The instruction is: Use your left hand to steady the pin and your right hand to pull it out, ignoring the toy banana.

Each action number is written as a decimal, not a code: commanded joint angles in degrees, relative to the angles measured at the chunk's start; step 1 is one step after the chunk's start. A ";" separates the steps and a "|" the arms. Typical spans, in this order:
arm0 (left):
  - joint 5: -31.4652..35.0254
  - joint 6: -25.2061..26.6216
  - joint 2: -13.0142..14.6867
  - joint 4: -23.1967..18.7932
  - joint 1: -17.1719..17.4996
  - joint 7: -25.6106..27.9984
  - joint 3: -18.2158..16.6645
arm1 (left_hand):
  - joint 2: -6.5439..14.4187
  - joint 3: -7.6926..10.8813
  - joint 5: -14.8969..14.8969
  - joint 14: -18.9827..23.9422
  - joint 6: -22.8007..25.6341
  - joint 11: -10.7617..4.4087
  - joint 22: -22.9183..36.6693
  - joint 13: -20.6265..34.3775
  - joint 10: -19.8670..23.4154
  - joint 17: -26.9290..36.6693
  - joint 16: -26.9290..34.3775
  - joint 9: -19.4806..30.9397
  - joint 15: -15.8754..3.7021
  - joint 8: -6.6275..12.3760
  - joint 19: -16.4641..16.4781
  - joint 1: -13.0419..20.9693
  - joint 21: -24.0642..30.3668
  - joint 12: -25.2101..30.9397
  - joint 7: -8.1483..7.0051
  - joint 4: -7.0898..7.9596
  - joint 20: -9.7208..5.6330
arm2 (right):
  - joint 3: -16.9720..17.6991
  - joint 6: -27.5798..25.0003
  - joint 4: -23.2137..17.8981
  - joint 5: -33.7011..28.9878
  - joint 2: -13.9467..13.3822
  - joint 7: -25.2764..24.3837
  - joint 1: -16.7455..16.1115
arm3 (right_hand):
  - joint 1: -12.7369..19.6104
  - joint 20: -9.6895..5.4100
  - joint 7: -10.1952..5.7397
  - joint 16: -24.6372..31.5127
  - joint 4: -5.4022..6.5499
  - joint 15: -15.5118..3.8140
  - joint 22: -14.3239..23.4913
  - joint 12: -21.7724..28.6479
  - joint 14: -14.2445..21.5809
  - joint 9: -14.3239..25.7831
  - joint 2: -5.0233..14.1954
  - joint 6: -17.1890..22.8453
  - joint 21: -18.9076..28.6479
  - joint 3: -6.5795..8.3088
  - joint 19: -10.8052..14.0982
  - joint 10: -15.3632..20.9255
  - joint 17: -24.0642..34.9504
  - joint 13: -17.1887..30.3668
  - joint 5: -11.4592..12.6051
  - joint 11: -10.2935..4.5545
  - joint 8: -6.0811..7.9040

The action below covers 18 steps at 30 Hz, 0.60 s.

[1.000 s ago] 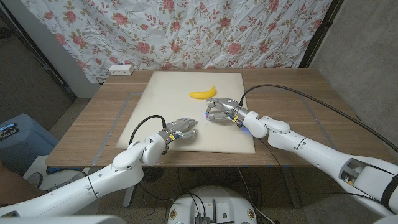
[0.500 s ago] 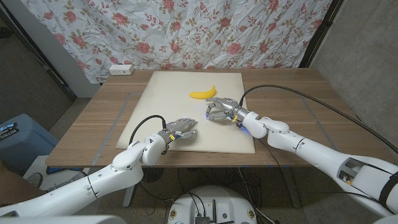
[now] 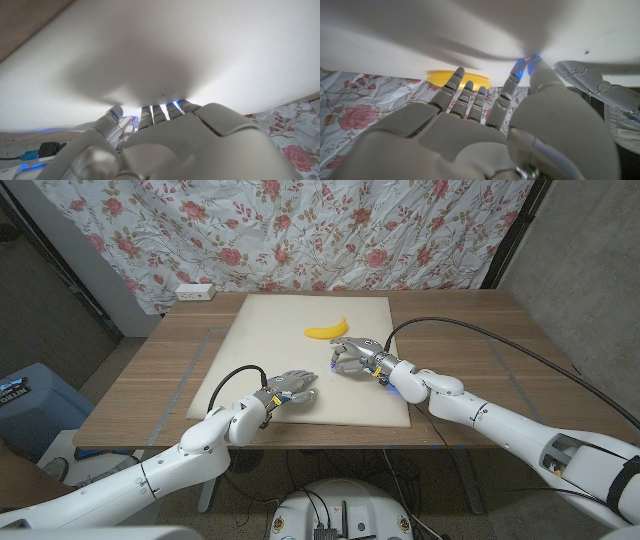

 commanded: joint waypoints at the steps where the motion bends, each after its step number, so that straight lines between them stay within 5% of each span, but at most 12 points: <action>1: -0.25 -0.05 0.03 0.05 -0.05 -0.34 0.05 | 6.49 0.04 -0.03 0.59 2.08 -0.08 0.10 0.09 0.38 0.12 0.26 0.36 -3.01 0.42 0.48 0.78 0.48 0.34 -0.59 -0.41 -3.30 | -0.08 0.15 0.35 0.72 0.29 0.02 0.11 | 0.77 -0.04 0.00 0.26 0.03 -2.41 0.23 0.26 0.44 0.33 0.07 1.13 0.27 -0.26 0.55 0.55 0.27 0.08 0.22 -0.29 0.73; 18: 0.50 1.70 0.05 -1.00 0.39 -0.77 0.39 | 6.44 0.27 -0.19 0.66 2.26 -0.14 0.07 0.07 0.49 0.06 0.23 0.35 -2.92 0.37 0.57 1.34 0.46 0.33 -0.67 -1.12 -3.16 | 1.35 0.65 -0.31 4.36 0.01 1.22 -0.86 | 1.33 -0.09 -0.03 0.51 0.49 -2.65 0.27 0.38 0.56 0.25 1.27 3.57 0.13 -0.31 0.61 1.92 0.57 0.08 -0.09 -0.97 1.48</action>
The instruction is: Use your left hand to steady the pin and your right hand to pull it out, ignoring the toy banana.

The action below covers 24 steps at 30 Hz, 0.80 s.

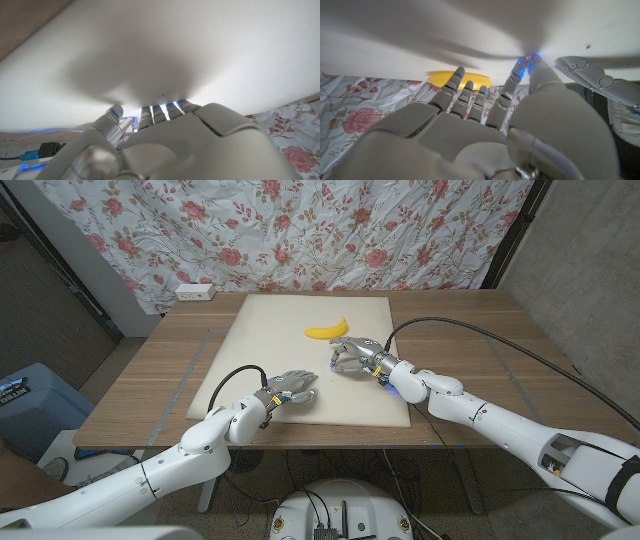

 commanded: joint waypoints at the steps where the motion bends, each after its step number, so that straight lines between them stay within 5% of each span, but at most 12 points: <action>1: 0.50 1.04 0.27 -0.81 0.47 -0.23 0.20 | 6.12 0.07 -0.21 0.44 2.31 -0.12 0.10 0.07 0.47 0.11 0.36 0.34 -2.74 0.47 0.29 0.68 0.28 0.51 -0.68 -0.46 -3.44 | 1.10 0.60 -0.48 2.70 -0.21 1.36 -0.66 | 0.64 -0.12 -0.04 0.51 0.27 -2.67 0.27 0.39 0.55 0.27 0.62 0.95 0.13 -0.07 0.21 0.68 0.31 0.07 -0.07 -0.12 0.47; 24: 0.82 1.71 0.95 -1.73 1.05 -0.57 -0.13 | 6.21 0.43 -0.42 0.48 2.34 -0.11 0.08 0.06 0.61 0.12 0.34 0.34 -2.71 0.36 0.30 1.53 0.21 0.48 -0.70 -1.37 -3.34 | 2.49 1.59 -1.46 5.83 -0.62 3.67 -1.35 | 0.52 0.13 0.01 0.58 0.62 -2.57 0.29 0.14 0.21 0.05 1.54 1.92 0.03 -0.31 0.09 0.96 0.61 0.08 -0.62 -0.23 0.53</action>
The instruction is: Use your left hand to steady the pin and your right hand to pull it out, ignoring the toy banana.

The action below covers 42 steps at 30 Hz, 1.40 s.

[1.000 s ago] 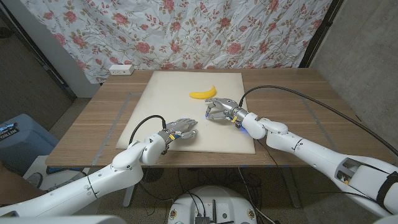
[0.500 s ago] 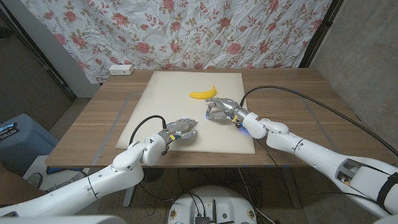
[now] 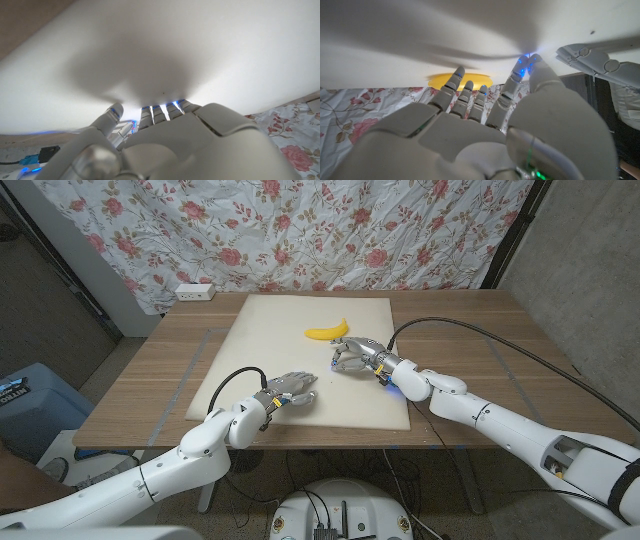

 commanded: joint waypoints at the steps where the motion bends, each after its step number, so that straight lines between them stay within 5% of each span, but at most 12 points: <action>1: 0.00 -0.04 0.36 -0.19 0.17 -0.16 -0.27 | 5.91 0.21 -0.21 0.48 2.35 -0.04 0.18 0.46 0.51 0.13 0.23 0.35 -2.72 0.36 -0.01 0.80 0.38 0.30 -0.70 -0.35 -3.01 | 0.82 0.31 -0.78 1.39 -0.25 0.74 -0.61 | 0.07 0.12 -0.10 0.56 0.23 -2.59 0.29 0.12 0.15 0.01 0.49 0.62 0.03 0.08 0.12 0.54 0.27 0.08 -0.23 -0.22 0.11; 42: 0.20 0.21 0.15 -0.16 0.66 1.37 -0.60 | 6.01 0.33 -0.46 0.54 2.62 0.10 0.20 0.46 0.63 0.24 0.32 0.38 -2.68 0.33 0.00 1.65 0.35 0.27 -0.55 -0.92 -3.01 | 3.53 -0.84 -5.86 2.81 -1.92 1.65 -2.32 | 0.11 0.28 -0.09 0.58 0.11 -2.25 0.29 -0.30 -0.36 -0.33 0.84 0.84 -0.07 -0.48 -0.07 0.66 0.58 0.08 -0.69 -0.15 -0.26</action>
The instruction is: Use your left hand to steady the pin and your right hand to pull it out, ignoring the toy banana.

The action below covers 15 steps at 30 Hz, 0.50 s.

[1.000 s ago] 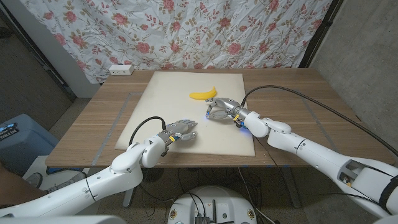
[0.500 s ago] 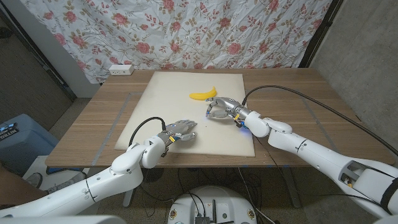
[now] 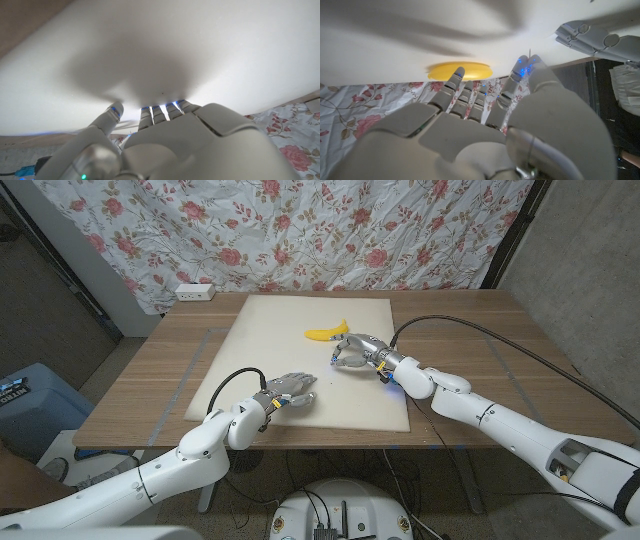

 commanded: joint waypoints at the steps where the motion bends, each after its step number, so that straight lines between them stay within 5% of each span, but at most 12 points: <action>1: 0.18 -0.13 -0.07 -0.12 0.34 1.55 -0.34 | 5.40 0.09 -0.02 0.43 2.61 0.15 0.02 0.45 0.68 0.18 0.32 0.42 -2.82 0.50 0.14 0.62 0.18 0.27 -0.54 -0.20 -2.92 | 1.10 -0.67 -2.26 0.49 -0.92 0.45 -0.74 | 0.19 0.29 -0.19 0.11 -0.12 -2.06 0.29 -0.31 -0.18 0.22 0.34 0.33 -0.09 -0.26 -0.11 0.26 0.14 0.08 -0.25 0.23 0.05; 15: 0.99 -1.35 -0.45 -0.09 0.20 3.59 -1.00 | 5.44 0.10 -0.07 0.94 3.24 0.54 0.00 0.48 0.99 0.21 0.50 0.45 -2.61 0.69 0.35 0.91 0.22 0.37 -0.35 -0.27 -3.41 | 1.55 -1.92 -3.43 -0.07 -1.43 0.71 -1.24 | 0.23 0.31 -0.19 0.16 -0.17 -1.97 0.29 -0.36 -0.21 0.13 0.39 0.31 -0.11 -0.44 -0.23 0.44 0.23 0.09 -0.31 0.29 -0.10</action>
